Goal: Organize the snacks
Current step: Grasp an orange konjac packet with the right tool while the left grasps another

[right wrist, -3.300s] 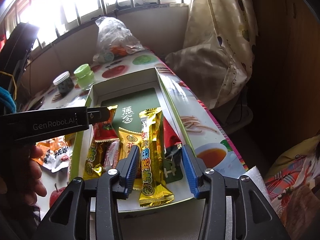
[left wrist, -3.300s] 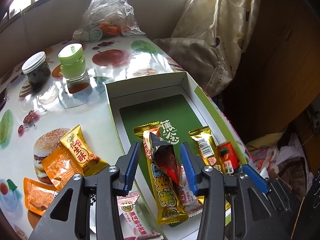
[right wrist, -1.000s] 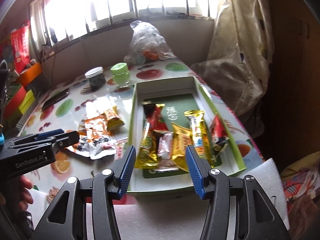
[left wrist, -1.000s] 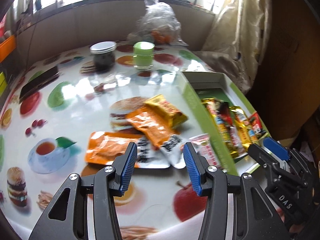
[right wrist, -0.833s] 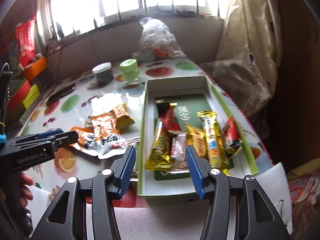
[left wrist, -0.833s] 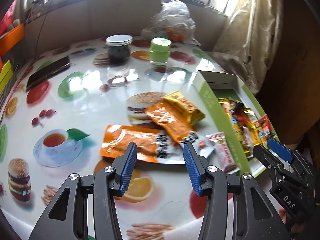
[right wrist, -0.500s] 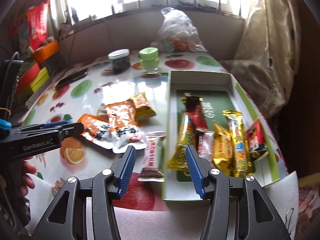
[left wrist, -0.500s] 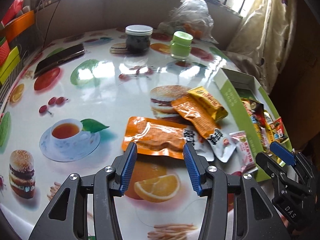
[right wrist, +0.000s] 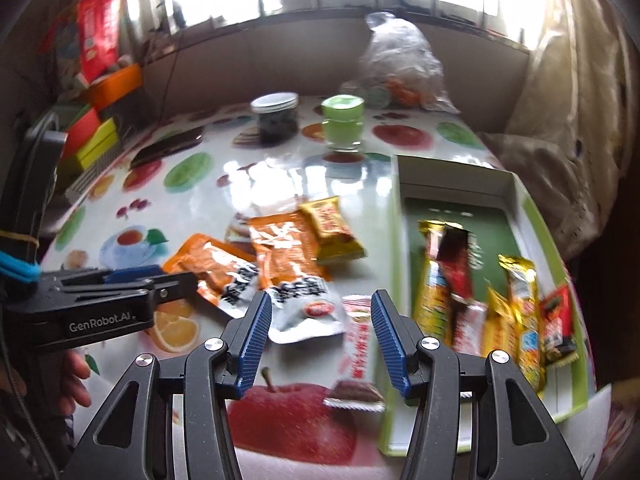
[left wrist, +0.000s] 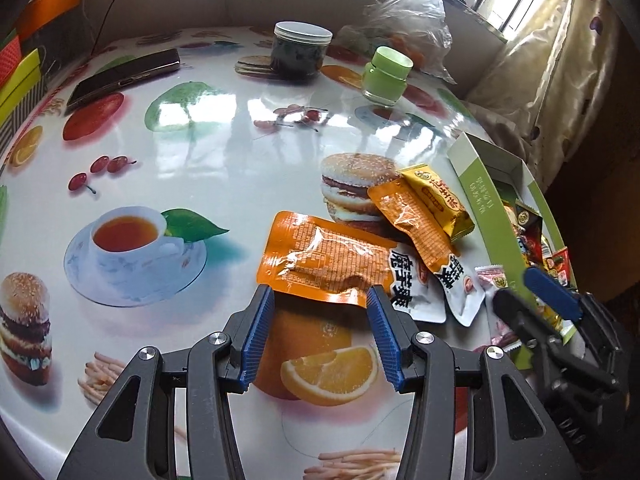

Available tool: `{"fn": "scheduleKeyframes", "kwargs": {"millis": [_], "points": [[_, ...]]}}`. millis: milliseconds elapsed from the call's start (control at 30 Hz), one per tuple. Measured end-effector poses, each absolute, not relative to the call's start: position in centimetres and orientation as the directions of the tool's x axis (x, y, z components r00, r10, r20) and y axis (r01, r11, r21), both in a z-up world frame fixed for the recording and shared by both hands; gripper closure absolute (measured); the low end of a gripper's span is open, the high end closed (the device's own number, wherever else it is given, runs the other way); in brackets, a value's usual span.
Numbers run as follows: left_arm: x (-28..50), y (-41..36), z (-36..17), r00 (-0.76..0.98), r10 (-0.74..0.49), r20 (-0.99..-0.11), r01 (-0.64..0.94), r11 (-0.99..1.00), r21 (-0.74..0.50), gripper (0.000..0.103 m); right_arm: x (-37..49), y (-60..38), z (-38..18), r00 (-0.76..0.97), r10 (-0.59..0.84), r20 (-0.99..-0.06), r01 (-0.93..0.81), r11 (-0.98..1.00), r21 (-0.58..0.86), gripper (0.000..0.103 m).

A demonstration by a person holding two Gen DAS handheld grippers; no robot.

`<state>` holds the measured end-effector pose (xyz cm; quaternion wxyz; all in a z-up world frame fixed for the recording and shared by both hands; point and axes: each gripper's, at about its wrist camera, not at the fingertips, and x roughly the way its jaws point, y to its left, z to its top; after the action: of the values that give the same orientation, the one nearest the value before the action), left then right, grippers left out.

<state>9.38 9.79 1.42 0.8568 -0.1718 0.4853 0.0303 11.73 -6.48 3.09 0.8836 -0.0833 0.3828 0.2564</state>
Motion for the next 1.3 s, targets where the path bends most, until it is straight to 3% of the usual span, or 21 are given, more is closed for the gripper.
{"fn": "scheduleKeyframes", "kwargs": {"millis": [167, 667, 1067, 1300], "points": [[10.1, 10.3, 1.3, 0.529, -0.138, -0.837, -0.234, 0.925, -0.300, 0.054, 12.9, -4.5, 2.3, 0.533, 0.396, -0.748, -0.549, 0.834, 0.051, 0.052], [14.3, 10.7, 1.1, 0.524, -0.102, -0.846, -0.223, 0.942, -0.251, 0.054, 16.4, -2.8, 0.5, 0.438, 0.350, -0.828, -0.533, 0.843, 0.074, 0.051], [13.9, 11.4, 1.2, 0.524, -0.089, -0.847, -0.238, 0.940, -0.246, 0.054, 17.0, -1.7, 0.2, 0.434, 0.318, -0.843, -0.549, 0.835, 0.032, 0.049], [12.2, 12.7, 1.4, 0.530, -0.077, -0.844, -0.278, 0.925, -0.259, 0.054, 16.1, -1.3, 0.4, 0.427, 0.322, -0.845, -0.552, 0.833, 0.038, 0.056]]}}
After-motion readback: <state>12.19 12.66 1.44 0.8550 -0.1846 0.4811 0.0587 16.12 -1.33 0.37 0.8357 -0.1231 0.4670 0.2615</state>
